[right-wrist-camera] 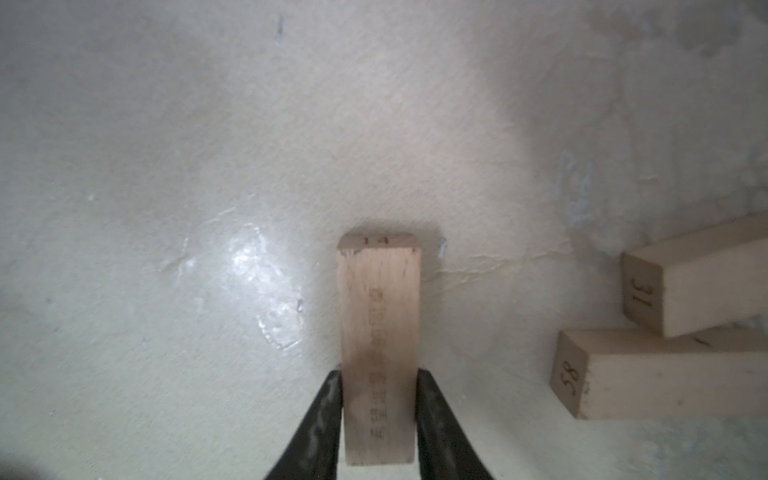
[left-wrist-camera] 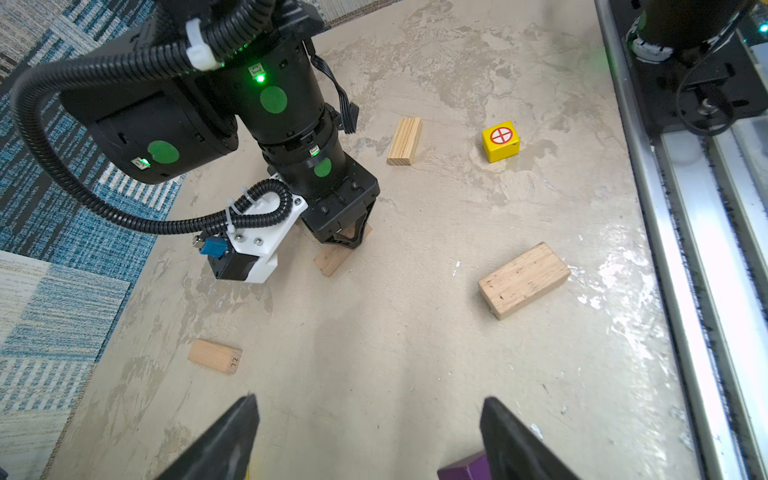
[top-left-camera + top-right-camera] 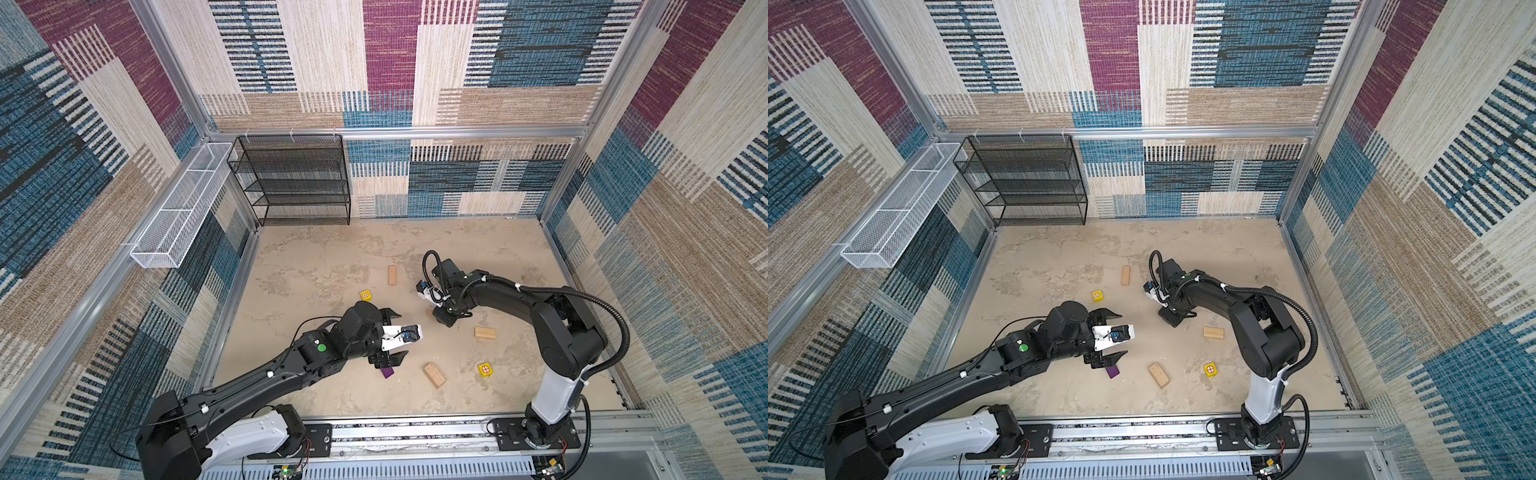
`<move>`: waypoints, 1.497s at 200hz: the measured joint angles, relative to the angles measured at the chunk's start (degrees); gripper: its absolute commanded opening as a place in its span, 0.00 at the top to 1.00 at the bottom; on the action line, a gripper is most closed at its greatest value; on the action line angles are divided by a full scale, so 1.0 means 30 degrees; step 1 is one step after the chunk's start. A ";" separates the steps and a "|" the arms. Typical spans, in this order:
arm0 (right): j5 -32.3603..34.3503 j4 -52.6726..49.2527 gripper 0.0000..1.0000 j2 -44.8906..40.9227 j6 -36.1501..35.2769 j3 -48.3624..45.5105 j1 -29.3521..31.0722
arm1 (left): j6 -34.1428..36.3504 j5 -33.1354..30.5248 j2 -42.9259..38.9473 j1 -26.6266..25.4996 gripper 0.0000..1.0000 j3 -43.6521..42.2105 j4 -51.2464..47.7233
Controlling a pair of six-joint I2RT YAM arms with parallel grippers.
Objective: Build the wood block tower
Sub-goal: 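Close the right gripper on the printed wooden block marked 14, then lift the block with the right gripper while the left gripper rises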
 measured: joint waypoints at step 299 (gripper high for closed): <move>0.0044 -0.0138 1.00 -0.0729 0.0073 0.0044 -0.0131 | 0.0066 -0.0080 -0.0386 -0.0007 0.11 -0.0036 -0.0044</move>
